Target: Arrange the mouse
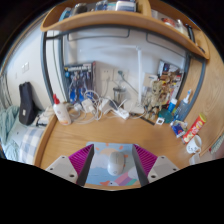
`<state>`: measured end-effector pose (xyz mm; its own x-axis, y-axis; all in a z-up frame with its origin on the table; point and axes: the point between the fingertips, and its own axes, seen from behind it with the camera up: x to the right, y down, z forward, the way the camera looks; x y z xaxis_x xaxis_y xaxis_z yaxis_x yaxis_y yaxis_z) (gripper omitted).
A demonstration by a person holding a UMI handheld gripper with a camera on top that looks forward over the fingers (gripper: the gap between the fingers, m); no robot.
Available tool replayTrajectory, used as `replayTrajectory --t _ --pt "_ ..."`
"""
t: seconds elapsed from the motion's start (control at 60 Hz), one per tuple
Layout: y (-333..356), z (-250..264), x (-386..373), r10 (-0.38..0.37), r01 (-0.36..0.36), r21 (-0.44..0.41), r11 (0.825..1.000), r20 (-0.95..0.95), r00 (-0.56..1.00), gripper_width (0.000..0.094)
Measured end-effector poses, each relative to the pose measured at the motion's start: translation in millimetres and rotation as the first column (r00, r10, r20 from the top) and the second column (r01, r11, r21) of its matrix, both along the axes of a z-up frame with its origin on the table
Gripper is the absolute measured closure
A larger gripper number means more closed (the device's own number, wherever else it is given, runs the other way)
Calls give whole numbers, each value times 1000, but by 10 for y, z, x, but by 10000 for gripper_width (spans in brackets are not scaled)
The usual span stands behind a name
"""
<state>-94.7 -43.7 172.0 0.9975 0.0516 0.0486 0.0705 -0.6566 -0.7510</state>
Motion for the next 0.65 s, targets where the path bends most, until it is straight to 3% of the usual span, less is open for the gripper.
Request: replayTrajectory --t 0.133,0.25,0.65 --pt "-83 631 49 -14 18 98 995 -36 999 187" --pt "-189 882 139 -29 32 126 991 -29 999 189" --pt "-421 875 267 -50 54 120 991 -34 998 187"
